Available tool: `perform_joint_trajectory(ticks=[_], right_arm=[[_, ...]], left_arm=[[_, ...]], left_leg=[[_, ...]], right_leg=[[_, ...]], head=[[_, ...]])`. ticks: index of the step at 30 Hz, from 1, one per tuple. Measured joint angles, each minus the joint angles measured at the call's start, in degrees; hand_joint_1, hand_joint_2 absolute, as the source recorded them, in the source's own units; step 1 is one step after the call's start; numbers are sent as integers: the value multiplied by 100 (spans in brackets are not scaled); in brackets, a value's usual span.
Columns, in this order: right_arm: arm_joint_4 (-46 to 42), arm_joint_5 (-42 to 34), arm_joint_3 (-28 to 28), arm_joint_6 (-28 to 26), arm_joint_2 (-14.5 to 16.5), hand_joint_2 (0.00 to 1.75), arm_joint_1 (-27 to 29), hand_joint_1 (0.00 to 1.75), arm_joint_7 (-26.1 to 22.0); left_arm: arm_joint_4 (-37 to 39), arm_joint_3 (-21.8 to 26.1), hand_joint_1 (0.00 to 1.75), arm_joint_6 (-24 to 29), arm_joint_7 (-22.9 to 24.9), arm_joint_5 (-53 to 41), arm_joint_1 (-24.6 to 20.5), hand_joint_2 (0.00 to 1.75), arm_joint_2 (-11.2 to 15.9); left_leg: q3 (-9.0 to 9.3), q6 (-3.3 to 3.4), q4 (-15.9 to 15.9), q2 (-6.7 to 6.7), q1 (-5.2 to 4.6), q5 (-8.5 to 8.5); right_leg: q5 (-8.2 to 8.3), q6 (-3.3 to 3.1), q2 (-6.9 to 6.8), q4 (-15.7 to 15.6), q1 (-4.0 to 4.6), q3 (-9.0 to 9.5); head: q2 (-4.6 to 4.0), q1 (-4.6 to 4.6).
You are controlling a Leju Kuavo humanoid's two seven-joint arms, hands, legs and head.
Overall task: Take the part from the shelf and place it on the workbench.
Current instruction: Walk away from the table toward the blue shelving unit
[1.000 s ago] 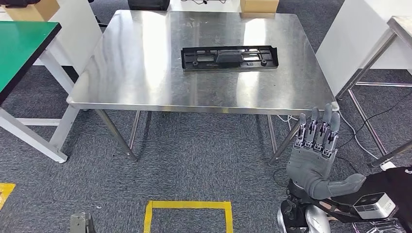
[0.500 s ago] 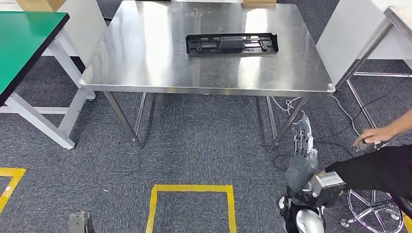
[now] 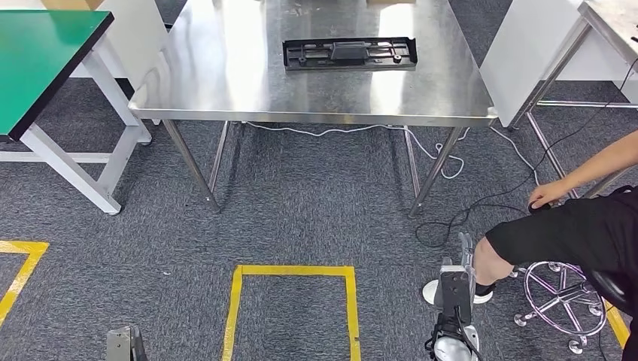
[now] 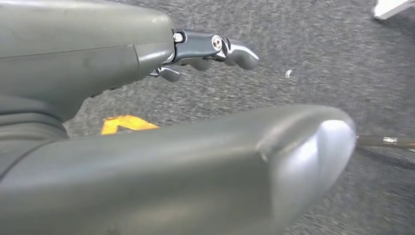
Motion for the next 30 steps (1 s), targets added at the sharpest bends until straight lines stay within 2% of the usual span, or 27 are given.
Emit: perform_joint_trajectory(ticks=[1, 3, 4, 5, 7, 8, 9, 10, 11, 12, 13, 14, 15, 16, 17, 20, 23, 24, 25, 26, 27, 28, 29, 30], right_arm=[[39, 3, -8, -1, 7, 0, -18, 0, -3], [107, 16, -24, -11, 15, 0, -39, 0, -1], [143, 67, -37, -50, 15, 0, -45, 0, 33], [208, 174, -54, -141, 12, 0, -59, 0, 100], [486, 424, -121, -422, -4, 0, -136, 0, 200], [728, 497, -179, -557, -17, 0, -201, 0, 190], [1048, 509, -263, -637, -42, 0, -279, 0, 140], [1411, 521, -354, -679, -76, 0, -367, 0, 104], [1801, 575, -434, -684, -120, 0, -456, 0, 122], [2210, 685, -494, -668, -174, 0, -536, 0, 205], [2580, 833, -522, -629, -225, 0, -606, 0, 335], [2944, 963, -533, -551, -278, 0, -655, 0, 493], [3280, 1044, -541, -430, -320, 0, -679, 0, 647], [3590, 1061, -558, -241, -353, 0, -684, 0, 826], [3888, 1032, -584, 16, -382, 0, -665, 0, 1064], [4468, 958, -658, 678, -419, 0, -580, 0, 1724], [4543, 959, -668, 758, -422, 0, -558, 0, 1806], [4607, 976, -670, 816, -425, 0, -516, 0, 1859], [4776, 1047, -673, 948, -423, 0, -445, 0, 2028], [4976, 1159, -670, 1106, -423, 0, -376, 0, 2251], [5178, 1280, -666, 1262, -422, 0, -313, 0, 2479], [5333, 1389, -657, 1379, -414, 0, -284, 0, 2674], [5390, 1448, -645, 1423, -410, 0, -288, 0, 2756], [5414, 1468, -634, 1434, -405, 0, -297, 0, 2777]], left_arm=[[-5, 0, 0, 1, -1, -1, -6, 0, 3], [-8, 1, 0, 1, 1, -1, -11, 0, 3], [-9, 1, 0, 1, 3, 0, -14, 0, -1], [-10, 1, 0, 1, 6, 3, -16, 0, -7], [-11, 1, 0, 1, 9, 13, -19, 0, -18], [-11, 2, 0, -4, 5, 20, -17, 0, -20], [-11, 2, 0, -29, -8, 23, -13, 0, -22], [-11, 1, 0, -69, -26, 25, -7, 0, -24], [-11, 1, 0, -119, -44, 24, 0, 0, -24], [-11, 0, 0, -170, -60, 19, 6, 0, -21], [-13, -1, 0, -206, -66, 9, 10, 0, -13], [-14, -4, 0, -230, -66, -8, 12, 0, -3], [-16, -9, 0, -243, -63, -24, 13, 0, 8], [-17, -16, 0, -250, -59, -39, 20, 0, 19], [-15, -22, 0, -254, -54, -53, 35, 0, 26], [-9, -26, 0, -256, -56, -68, 92, 0, 45], [-9, -26, 0, -256, -57, -72, 100, 0, 49], [-8, -27, 0, -256, -58, -80, 112, 0, 49], [-8, -28, 0, -256, -60, -89, 127, 0, 52], [-7, -30, 0, -258, -65, -99, 141, 0, 54], [-7, -30, 0, -260, -75, -107, 152, 0, 58], [-9, -30, 0, -262, -88, -108, 152, 0, 66], [-10, -29, 0, -264, -101, -108, 148, 0, 72], [-11, -29, 0, -264, -112, -107, 146, 0, 78]], left_leg=[[81, 42, -162, 6, -26, -52], [25, 133, -267, 34, -45, 69], [-34, 190, -317, 51, -40, 170], [-115, 233, -364, 70, -30, 279], [-302, 279, -383, 89, -26, 459], [-402, 272, -378, 95, -27, 543], [-507, 258, -373, 98, -26, 628], [-616, 236, -365, 100, -24, 711], [-730, 207, -352, 101, -20, 791], [-833, 173, -330, 100, -17, 862], [-923, 133, -301, 97, -20, 924], [-987, 91, -273, 96, -24, 981], [-1020, 52, -256, 93, -32, 1036], [-1036, 20, -256, 89, -31, 1086], [-1038, -12, -264, 86, -13, 1141], [-1099, -83, -222, 72, 65, 1087], [-1120, -91, -188, 70, 75, 1008], [-1149, -96, -68, 71, 76, 829], [-1213, -111, 402, 69, 77, 477], [-1102, -113, 713, 67, 78, 254], [-882, -104, 887, 59, 78, 42], [-527, -80, 811, 40, 68, -71], [-115, -44, 327, 27, 56, -25], [111, -15, 6, 15, 35, -86]], right_leg=[[51, 46, -6, -14, 2, -11], [102, 113, -6, -31, 2, -57], [-2, 108, 1, 47, 5, -113], [-205, 80, 9, 227, 7, -204], [-736, 28, 20, 881, -27, -422], [-890, 54, 22, 1237, -49, -502], [-913, 120, 23, 1492, -75, -510], [-824, 208, 24, 1585, -100, -436], [-676, 294, 23, 1475, -123, -258], [-561, 353, 21, 1174, -147, 16], [-564, 365, 21, 734, -151, 349], [-634, 335, 23, 321, -132, 624], [-732, 286, 25, 13, -115, 802], [-805, 233, 26, -153, -91, 878], [-795, 177, 22, -175, -82, 843], [-687, 31, -5, -155, -143, 755], [-664, 8, -12, -155, -151, 741], [-635, -19, -17, -154, -140, 720], [-542, -48, -23, -144, -118, 617], [-417, -64, -22, -114, -97, 456], [-283, -71, -17, -77, -77, 286], [-163, -45, -7, -38, -56, 123], [-97, -4, 0, -10, -44, 41], [-45, 35, 1, -8, -34, 20]], head=[[0, 2], [0, 3], [0, 8], [1, 21], [1, 40], [1, 49], [0, 54], [0, 58], [0, 63], [0, 64], [1, 66], [1, 58], [1, 49], [1, 34], [1, 15], [0, -14], [0, -19], [0, -19], [0, -21], [0, -22], [0, -25], [0, -27], [1, -22], [1, -14]])
